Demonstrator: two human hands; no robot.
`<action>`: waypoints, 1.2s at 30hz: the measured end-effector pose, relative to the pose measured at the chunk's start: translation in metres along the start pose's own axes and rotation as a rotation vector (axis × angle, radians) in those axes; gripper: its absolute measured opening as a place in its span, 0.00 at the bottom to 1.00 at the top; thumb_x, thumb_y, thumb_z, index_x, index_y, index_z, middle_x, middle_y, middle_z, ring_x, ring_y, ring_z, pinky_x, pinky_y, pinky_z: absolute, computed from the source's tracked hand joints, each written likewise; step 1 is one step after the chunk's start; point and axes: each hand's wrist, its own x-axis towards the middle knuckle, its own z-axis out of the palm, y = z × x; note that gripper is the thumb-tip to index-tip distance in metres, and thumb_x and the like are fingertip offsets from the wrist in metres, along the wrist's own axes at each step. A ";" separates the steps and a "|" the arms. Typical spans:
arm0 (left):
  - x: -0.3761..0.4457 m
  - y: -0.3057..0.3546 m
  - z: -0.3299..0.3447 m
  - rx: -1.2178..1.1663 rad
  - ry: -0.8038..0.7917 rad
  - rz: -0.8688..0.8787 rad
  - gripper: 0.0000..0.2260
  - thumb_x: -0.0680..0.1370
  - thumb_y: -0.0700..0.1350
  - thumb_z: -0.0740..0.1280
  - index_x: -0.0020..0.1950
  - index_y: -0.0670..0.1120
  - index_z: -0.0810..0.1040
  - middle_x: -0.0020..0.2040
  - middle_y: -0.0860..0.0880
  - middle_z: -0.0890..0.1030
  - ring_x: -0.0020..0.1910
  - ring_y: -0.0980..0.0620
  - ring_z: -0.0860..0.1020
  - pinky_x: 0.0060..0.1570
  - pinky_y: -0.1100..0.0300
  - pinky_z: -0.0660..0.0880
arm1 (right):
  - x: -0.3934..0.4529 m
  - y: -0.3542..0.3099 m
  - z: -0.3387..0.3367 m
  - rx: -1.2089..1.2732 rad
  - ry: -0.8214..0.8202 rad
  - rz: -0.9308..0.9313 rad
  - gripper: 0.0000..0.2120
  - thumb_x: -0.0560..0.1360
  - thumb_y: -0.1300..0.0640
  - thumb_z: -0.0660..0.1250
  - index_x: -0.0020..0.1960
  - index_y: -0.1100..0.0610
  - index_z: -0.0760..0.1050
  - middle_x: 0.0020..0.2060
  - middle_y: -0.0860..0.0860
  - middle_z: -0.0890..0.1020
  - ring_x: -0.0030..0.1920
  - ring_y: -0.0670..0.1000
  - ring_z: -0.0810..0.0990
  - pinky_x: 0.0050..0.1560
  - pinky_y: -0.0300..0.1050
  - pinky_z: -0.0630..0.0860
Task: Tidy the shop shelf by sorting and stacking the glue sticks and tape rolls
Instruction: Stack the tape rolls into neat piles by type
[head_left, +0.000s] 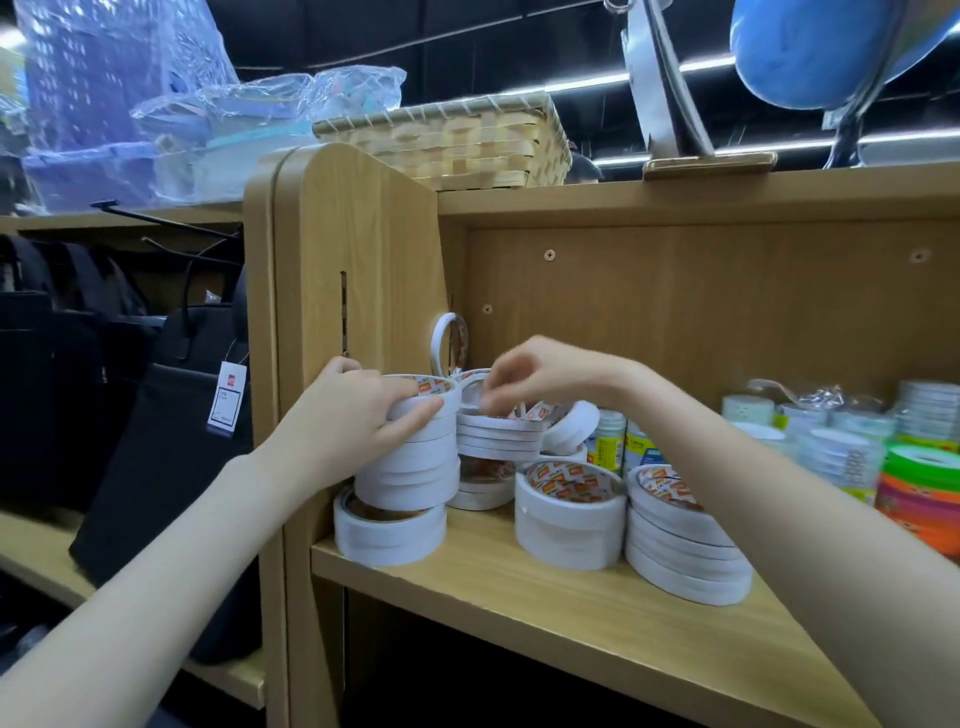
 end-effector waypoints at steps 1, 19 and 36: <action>-0.001 0.001 0.002 -0.007 0.024 -0.001 0.28 0.73 0.63 0.43 0.34 0.44 0.72 0.25 0.54 0.67 0.30 0.50 0.71 0.52 0.57 0.65 | 0.003 0.004 -0.005 0.080 0.152 0.014 0.11 0.72 0.49 0.70 0.46 0.57 0.80 0.42 0.52 0.83 0.45 0.49 0.80 0.46 0.43 0.73; -0.001 -0.001 0.012 0.016 0.107 -0.015 0.26 0.75 0.60 0.48 0.33 0.43 0.72 0.25 0.50 0.70 0.29 0.46 0.72 0.46 0.55 0.66 | 0.037 0.038 -0.001 0.516 0.694 0.225 0.04 0.74 0.66 0.65 0.45 0.59 0.76 0.31 0.52 0.77 0.30 0.48 0.77 0.36 0.39 0.75; -0.001 0.007 0.007 -0.013 0.090 -0.046 0.34 0.72 0.64 0.42 0.43 0.43 0.80 0.30 0.50 0.75 0.35 0.49 0.74 0.50 0.59 0.62 | -0.015 0.004 -0.004 -0.015 -0.105 0.057 0.18 0.72 0.49 0.70 0.60 0.49 0.73 0.49 0.47 0.78 0.50 0.50 0.77 0.51 0.47 0.76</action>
